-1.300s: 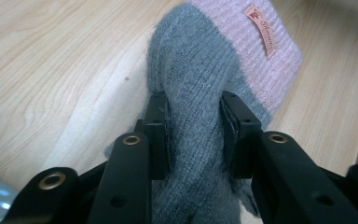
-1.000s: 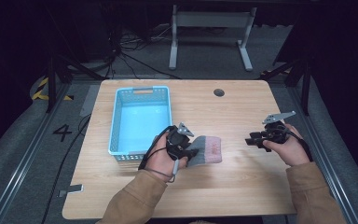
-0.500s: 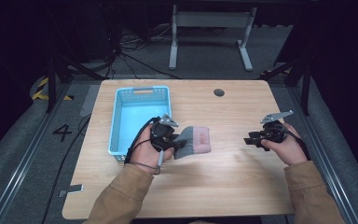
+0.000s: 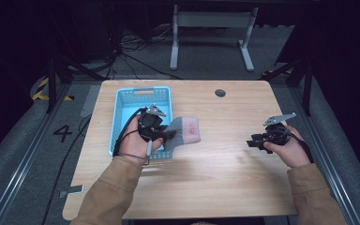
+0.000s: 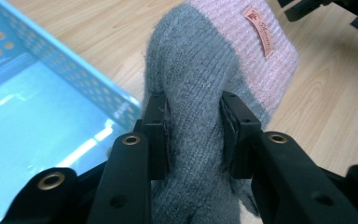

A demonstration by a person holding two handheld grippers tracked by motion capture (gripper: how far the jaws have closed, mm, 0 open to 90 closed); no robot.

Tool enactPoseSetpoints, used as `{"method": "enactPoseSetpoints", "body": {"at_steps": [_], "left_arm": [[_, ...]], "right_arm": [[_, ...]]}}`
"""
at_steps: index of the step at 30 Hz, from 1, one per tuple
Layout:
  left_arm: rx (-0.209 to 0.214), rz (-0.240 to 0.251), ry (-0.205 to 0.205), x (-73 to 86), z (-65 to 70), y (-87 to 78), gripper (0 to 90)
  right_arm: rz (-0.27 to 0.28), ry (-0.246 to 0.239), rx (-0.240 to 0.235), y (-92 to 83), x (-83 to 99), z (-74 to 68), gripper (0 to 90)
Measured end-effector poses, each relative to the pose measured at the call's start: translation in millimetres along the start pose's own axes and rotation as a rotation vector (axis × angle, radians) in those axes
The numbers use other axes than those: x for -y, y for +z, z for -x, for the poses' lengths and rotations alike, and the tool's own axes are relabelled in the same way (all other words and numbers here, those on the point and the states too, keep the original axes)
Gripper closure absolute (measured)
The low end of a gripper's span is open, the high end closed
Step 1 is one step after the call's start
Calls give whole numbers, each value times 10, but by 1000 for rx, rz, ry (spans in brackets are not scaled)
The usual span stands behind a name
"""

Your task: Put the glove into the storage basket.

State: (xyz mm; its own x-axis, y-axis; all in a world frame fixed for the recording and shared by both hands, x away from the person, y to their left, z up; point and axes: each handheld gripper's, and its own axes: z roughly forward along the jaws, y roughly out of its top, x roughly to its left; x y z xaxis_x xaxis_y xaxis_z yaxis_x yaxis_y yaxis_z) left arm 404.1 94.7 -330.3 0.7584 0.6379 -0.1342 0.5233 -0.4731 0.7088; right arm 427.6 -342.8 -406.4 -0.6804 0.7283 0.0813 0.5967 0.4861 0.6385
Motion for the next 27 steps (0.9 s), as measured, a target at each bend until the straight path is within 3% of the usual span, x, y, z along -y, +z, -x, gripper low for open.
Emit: {"method": "enactPoseSetpoints", "body": {"at_steps": [4,13,17,27], "left_arm": [[-7,16,-11,-11,-81,-87,674],[-69,5,-17,-28,-361,-230,674],[-102,-1,-17,-31,-494,-235,673],[-124,-18,-40,7,-780,-169,673]], "right_arm": [[-5,6,2,-4,25,1,591],[-8,23,11,-31,107,16,589],[-9,31,15,-52,151,23,588],[-17,44,23,-83,233,35,584]]}}
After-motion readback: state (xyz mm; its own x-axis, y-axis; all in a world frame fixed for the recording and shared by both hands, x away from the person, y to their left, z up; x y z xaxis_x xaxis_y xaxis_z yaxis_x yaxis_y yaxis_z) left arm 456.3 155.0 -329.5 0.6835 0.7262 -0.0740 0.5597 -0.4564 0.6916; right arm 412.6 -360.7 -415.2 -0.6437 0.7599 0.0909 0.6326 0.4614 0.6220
